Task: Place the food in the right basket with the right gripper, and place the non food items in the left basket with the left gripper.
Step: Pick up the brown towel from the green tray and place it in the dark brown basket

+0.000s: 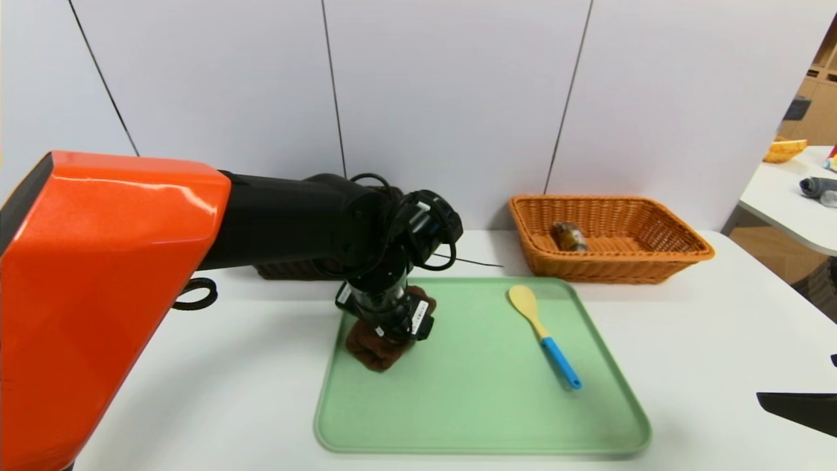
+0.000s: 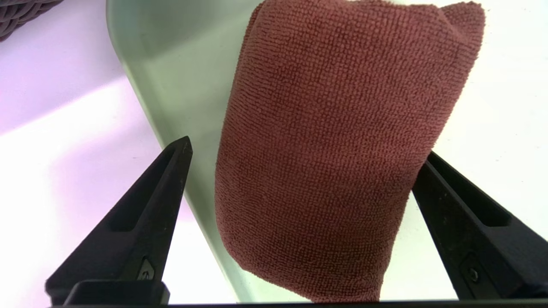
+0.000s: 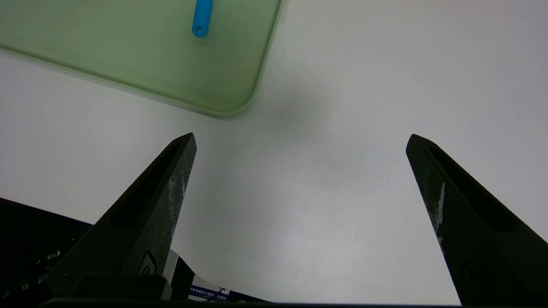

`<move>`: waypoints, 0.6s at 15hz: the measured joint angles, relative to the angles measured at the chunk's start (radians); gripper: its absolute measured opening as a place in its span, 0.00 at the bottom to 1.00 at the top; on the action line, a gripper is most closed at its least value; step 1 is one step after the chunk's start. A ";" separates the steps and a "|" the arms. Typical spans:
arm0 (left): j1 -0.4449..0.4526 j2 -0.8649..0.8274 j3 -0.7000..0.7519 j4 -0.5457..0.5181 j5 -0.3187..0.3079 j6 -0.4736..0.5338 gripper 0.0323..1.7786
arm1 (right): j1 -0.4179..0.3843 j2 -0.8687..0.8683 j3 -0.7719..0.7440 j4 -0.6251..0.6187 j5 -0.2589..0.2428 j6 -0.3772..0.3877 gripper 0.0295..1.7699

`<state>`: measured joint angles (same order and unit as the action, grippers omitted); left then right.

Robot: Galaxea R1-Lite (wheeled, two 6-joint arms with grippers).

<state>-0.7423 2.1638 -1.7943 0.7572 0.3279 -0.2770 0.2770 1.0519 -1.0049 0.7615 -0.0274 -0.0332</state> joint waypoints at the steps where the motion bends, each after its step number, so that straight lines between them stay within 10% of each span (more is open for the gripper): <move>1: 0.000 0.001 0.000 0.000 0.000 0.000 0.95 | 0.000 0.000 0.000 0.000 0.000 0.000 0.96; 3: 0.000 0.004 -0.001 0.000 -0.001 0.001 0.95 | 0.000 0.000 0.000 0.001 0.000 0.000 0.96; 9: 0.000 0.013 -0.004 -0.009 -0.004 -0.005 0.47 | 0.000 0.002 0.001 0.000 0.000 0.000 0.96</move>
<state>-0.7423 2.1768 -1.7983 0.7485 0.3240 -0.2819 0.2770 1.0536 -1.0038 0.7619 -0.0274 -0.0332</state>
